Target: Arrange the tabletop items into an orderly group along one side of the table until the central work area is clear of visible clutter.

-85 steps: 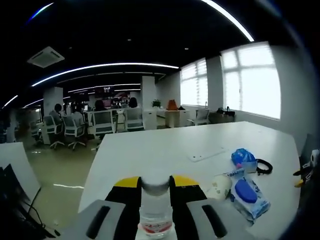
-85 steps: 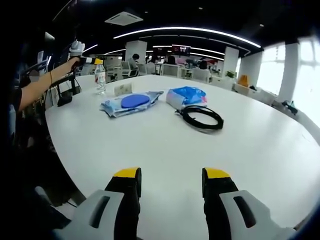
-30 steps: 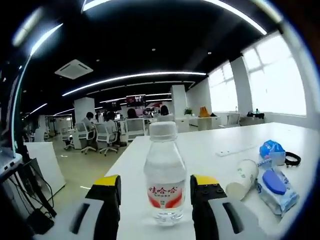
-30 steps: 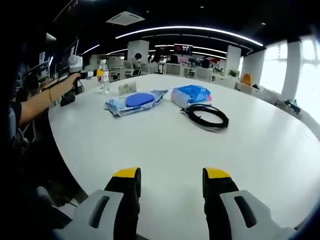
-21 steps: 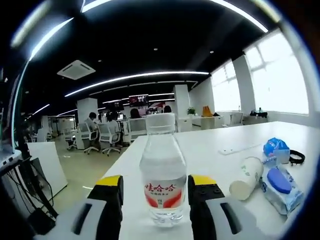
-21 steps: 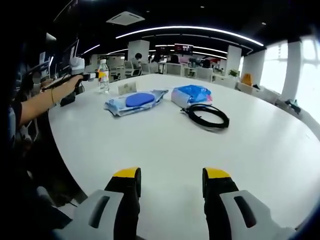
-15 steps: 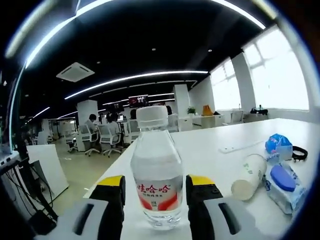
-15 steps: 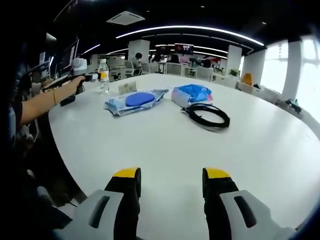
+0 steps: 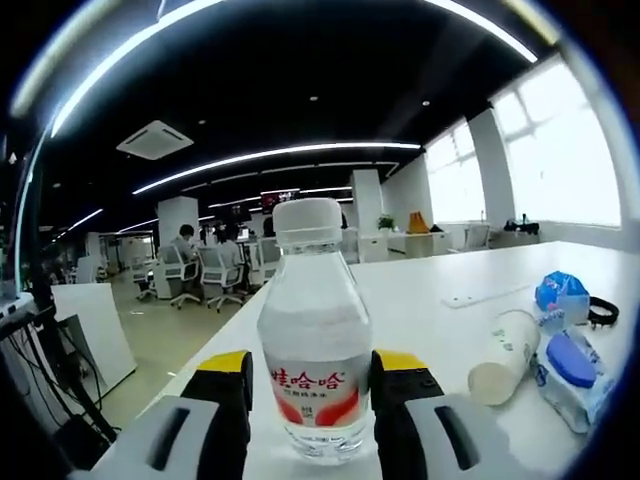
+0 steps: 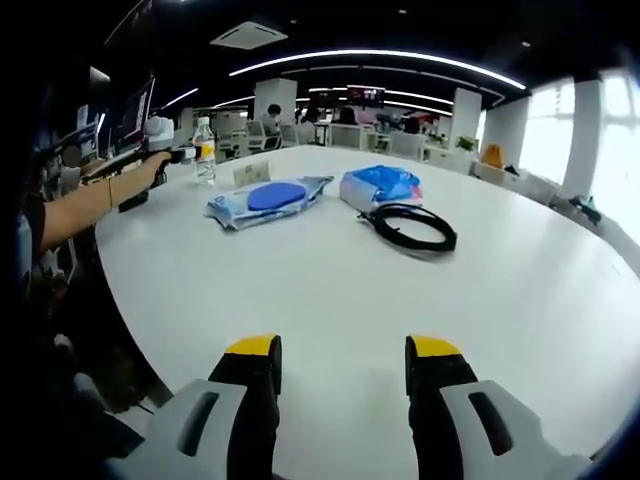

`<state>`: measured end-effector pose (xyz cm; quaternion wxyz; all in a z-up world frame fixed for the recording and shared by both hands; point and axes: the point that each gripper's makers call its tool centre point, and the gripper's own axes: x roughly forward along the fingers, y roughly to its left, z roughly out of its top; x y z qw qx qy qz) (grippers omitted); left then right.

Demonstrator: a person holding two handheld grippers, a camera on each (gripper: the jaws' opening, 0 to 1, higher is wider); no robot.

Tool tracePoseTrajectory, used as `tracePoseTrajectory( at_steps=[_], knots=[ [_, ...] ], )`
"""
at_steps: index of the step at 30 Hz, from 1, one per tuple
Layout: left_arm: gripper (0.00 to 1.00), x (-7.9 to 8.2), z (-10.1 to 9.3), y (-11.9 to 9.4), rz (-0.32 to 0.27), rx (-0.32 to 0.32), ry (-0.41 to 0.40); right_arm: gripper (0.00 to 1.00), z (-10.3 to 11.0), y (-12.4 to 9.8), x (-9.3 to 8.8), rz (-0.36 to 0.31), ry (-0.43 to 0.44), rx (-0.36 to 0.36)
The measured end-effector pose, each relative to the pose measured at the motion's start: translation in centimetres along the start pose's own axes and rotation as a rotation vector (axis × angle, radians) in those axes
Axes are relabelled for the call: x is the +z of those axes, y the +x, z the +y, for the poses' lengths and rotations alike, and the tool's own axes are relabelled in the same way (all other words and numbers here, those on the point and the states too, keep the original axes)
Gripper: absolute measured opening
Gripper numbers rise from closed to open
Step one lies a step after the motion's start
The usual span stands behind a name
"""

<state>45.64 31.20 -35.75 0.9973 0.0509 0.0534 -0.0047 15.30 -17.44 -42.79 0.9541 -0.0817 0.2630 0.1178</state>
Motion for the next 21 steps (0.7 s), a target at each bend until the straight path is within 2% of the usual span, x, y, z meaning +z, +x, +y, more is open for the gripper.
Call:
tracePoseTrajectory(
  at_steps=[7, 9, 21],
  knots=[
    [0.43, -0.19, -0.18, 0.53, 0.003, -0.013, 0.015, 0.47, -0.19, -0.08, -0.04, -0.002, 0.004, -0.003],
    [0.40, -0.22, -0.32, 0.55, 0.001, -0.017, 0.018, 0.47, -0.33, -0.09, -0.10, -0.002, 0.009, -0.006],
    [0.38, -0.25, -0.33, 0.66, -0.004, -0.027, -0.028, 0.47, -0.43, 0.32, -0.22, 0.002, 0.013, -0.002]
  ],
)
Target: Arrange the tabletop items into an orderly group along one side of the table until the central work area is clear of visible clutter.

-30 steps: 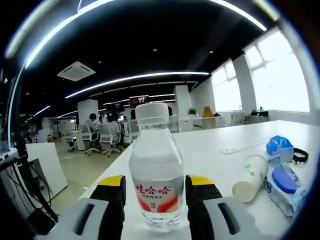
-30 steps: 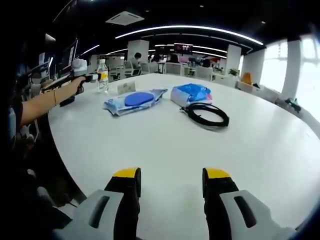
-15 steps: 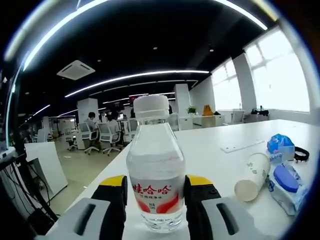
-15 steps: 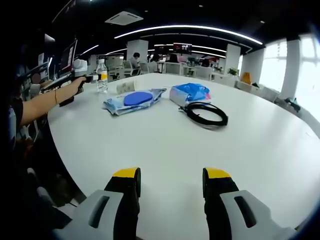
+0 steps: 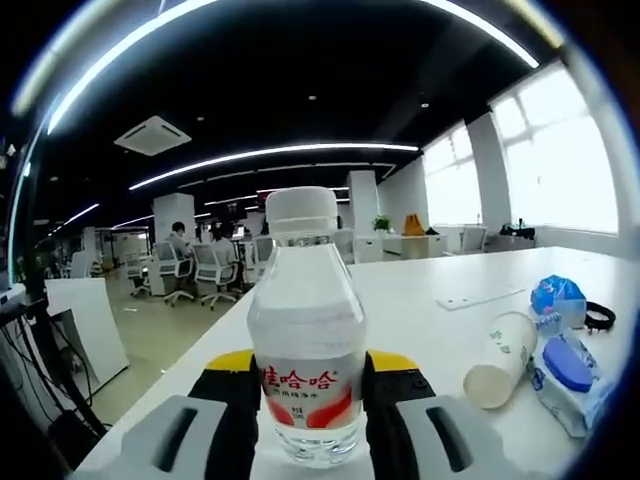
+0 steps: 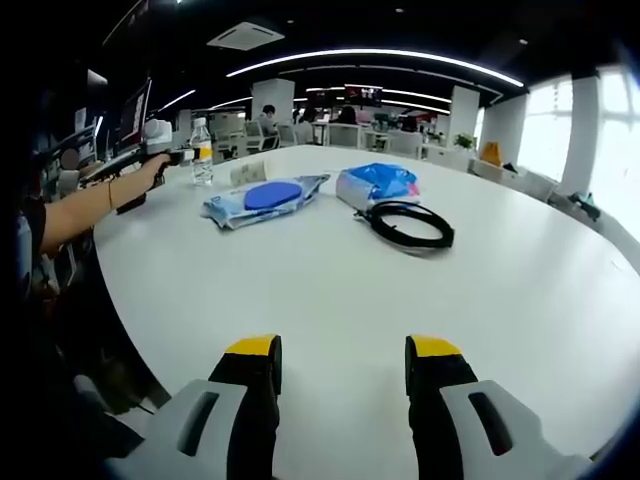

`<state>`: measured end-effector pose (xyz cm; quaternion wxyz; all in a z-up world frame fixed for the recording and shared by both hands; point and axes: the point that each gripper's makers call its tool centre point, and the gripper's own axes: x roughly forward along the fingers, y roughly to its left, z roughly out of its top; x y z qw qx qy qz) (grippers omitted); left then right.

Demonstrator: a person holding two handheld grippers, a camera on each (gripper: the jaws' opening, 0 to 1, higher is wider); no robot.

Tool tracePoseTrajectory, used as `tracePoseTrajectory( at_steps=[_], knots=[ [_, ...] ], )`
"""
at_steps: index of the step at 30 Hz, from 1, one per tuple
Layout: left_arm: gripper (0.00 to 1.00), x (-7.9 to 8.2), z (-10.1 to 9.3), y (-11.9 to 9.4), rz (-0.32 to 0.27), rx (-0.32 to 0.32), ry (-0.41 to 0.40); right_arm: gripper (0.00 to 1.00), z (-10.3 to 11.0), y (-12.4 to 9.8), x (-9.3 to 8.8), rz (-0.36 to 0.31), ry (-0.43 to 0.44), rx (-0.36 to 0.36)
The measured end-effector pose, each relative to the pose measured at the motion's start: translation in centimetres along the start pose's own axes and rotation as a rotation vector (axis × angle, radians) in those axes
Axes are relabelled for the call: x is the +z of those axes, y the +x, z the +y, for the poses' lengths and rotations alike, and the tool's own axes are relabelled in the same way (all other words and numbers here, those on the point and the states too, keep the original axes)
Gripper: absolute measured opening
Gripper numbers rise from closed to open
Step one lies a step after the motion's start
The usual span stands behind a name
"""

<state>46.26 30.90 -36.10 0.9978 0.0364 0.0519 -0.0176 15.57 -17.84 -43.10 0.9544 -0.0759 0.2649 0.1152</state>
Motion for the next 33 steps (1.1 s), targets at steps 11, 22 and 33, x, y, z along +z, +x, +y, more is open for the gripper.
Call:
tracePoseTrajectory(
  at_steps=[11, 22, 33],
  knots=[
    [0.38, 0.0, -1.0, -0.1, 0.015, -0.020, 0.001, 0.47, 0.1, 0.3, 0.2, -0.001, -0.002, 0.005],
    [0.38, 0.0, -1.5, -0.3, 0.012, -0.019, -0.001, 0.47, -0.2, -0.1, -0.1, -0.006, 0.004, 0.000],
    [0.38, 0.0, -2.1, -0.5, 0.011, -0.017, 0.001, 0.47, -0.5, -0.4, -0.4, -0.005, 0.006, -0.003]
  ],
)
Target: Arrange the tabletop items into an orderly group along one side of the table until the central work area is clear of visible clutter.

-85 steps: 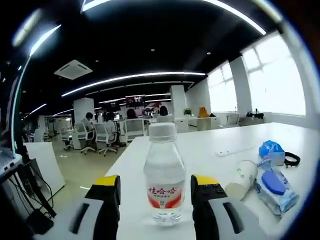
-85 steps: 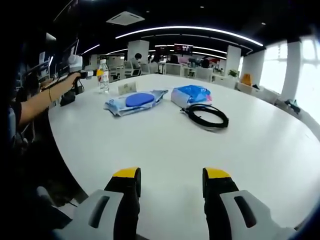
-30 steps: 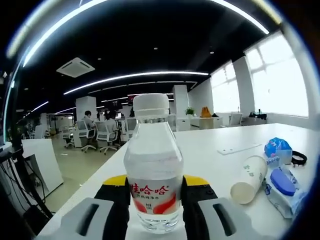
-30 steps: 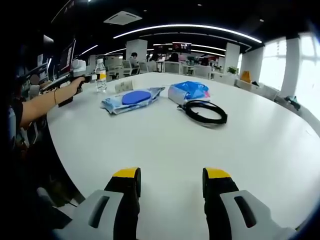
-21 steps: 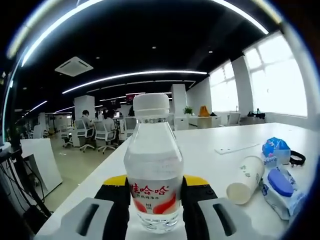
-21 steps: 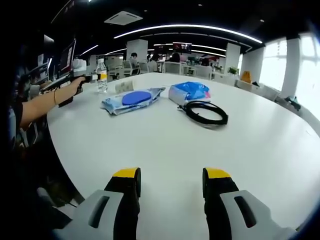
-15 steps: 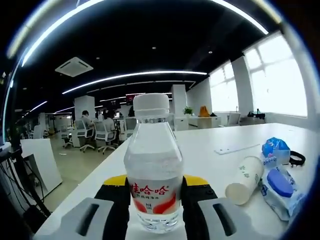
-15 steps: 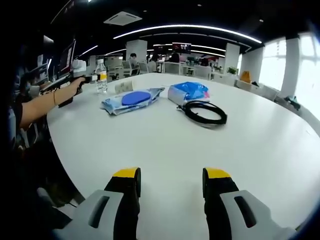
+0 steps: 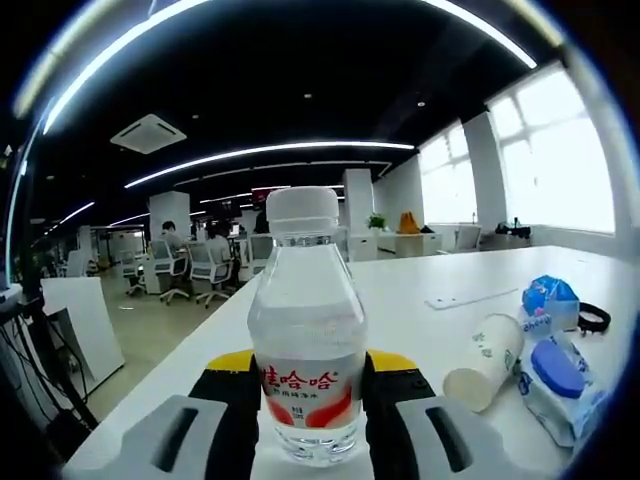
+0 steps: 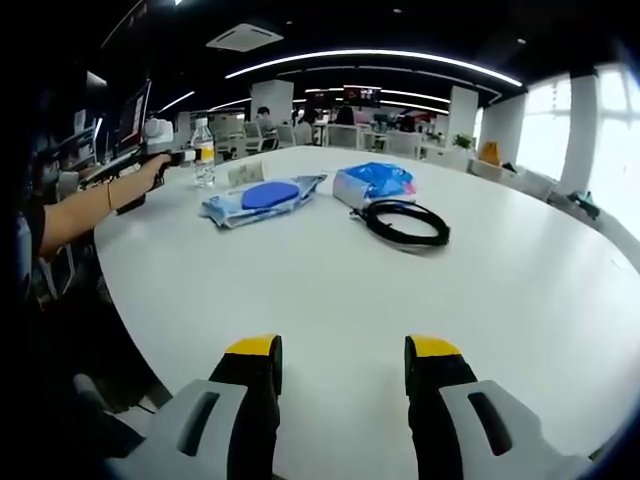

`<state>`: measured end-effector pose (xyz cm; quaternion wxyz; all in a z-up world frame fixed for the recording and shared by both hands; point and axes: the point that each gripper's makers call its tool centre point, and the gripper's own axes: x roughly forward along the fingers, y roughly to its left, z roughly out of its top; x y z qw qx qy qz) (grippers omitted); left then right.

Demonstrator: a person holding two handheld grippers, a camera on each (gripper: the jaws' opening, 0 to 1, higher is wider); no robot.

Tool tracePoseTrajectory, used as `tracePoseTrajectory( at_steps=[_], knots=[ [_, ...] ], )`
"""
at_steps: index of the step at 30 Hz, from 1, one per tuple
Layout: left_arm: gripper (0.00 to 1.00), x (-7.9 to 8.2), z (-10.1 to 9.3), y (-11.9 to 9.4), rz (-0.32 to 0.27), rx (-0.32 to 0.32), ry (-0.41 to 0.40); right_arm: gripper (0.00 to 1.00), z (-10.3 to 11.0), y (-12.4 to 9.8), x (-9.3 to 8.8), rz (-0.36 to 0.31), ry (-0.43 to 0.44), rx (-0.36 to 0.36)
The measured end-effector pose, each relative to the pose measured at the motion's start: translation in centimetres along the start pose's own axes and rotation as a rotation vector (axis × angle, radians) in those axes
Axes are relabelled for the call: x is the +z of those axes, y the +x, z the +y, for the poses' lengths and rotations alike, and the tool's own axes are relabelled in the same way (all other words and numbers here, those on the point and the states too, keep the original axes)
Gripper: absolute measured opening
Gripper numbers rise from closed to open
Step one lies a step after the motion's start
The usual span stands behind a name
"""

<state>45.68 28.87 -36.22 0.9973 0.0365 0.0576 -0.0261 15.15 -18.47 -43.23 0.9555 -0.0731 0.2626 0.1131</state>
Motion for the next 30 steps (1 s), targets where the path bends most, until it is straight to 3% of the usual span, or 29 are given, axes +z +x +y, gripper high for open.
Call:
tracePoseTrajectory(
  at_steps=[30],
  knots=[
    [0.39, 0.2, -1.3, 0.1, 0.008, -0.002, 0.007, 0.47, -0.7, -0.1, -0.2, -0.006, 0.014, 0.004]
  ],
)
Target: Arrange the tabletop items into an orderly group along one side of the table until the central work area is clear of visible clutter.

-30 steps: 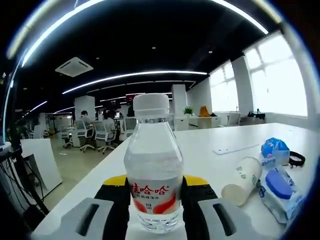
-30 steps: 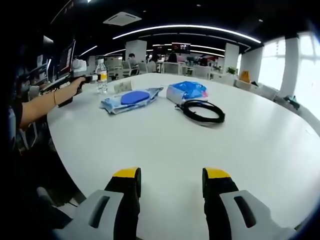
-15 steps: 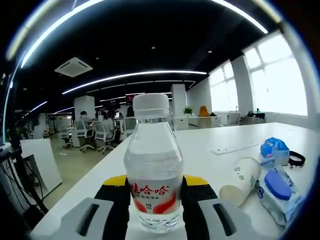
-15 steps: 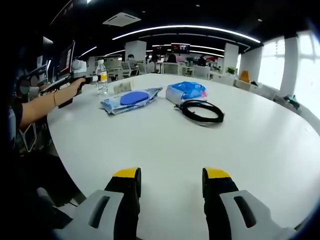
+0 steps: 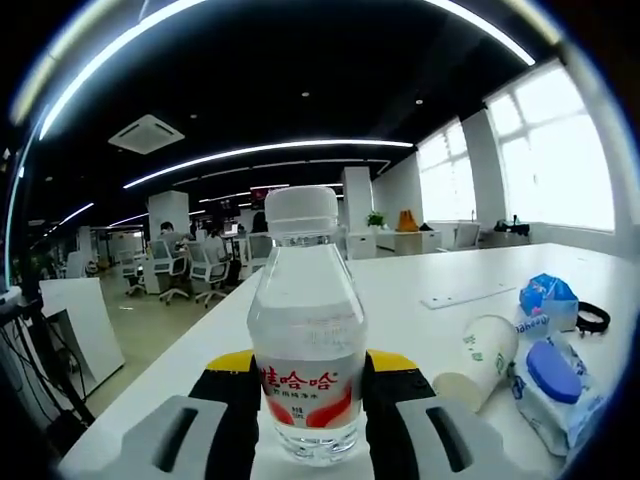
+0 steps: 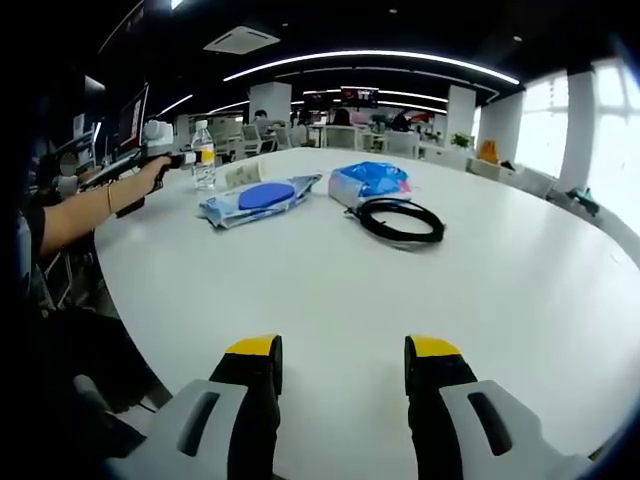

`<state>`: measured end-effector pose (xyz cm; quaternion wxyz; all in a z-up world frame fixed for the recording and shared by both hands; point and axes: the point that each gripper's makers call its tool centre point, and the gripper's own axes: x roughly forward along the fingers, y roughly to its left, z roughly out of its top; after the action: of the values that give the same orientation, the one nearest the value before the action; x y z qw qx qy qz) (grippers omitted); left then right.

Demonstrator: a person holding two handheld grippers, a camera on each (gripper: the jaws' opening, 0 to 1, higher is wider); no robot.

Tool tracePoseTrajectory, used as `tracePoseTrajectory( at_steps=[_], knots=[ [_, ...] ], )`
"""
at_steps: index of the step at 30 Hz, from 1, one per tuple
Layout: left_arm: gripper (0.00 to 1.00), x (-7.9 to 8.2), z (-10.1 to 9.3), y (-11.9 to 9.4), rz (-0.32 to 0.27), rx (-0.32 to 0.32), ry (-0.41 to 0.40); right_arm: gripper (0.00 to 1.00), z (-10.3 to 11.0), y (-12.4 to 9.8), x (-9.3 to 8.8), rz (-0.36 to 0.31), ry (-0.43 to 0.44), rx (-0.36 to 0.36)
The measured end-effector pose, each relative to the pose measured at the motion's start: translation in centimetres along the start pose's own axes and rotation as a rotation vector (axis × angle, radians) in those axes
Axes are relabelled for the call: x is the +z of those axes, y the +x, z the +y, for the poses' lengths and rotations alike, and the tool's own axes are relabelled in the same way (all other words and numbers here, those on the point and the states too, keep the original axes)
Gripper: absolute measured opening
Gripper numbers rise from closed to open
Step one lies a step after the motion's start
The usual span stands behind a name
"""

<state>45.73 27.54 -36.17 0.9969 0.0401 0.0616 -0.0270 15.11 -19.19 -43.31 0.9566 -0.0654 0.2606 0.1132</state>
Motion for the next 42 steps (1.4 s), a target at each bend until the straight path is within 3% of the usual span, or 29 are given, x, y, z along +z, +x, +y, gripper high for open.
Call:
tracePoseTrajectory(
  at_steps=[12, 22, 32, 42],
  knots=[
    [0.39, 0.0, -0.1, 0.0, -0.001, -0.006, 0.011, 0.46, -0.4, -0.2, -0.2, -0.002, 0.006, -0.006],
    [0.41, -0.3, -0.4, -0.7, 0.010, -0.045, 0.165, 0.46, -0.2, -0.4, -0.6, 0.002, 0.011, -0.005],
    [0.41, -0.4, -0.4, -1.2, 0.020, -0.062, 0.219, 0.46, 0.1, -0.4, -0.6, 0.002, 0.006, 0.002],
    [0.39, -0.6, -0.4, -2.3, 0.028, -0.093, 0.357, 0.47, 0.3, -0.5, -0.4, -0.003, 0.005, 0.002]
  ],
)
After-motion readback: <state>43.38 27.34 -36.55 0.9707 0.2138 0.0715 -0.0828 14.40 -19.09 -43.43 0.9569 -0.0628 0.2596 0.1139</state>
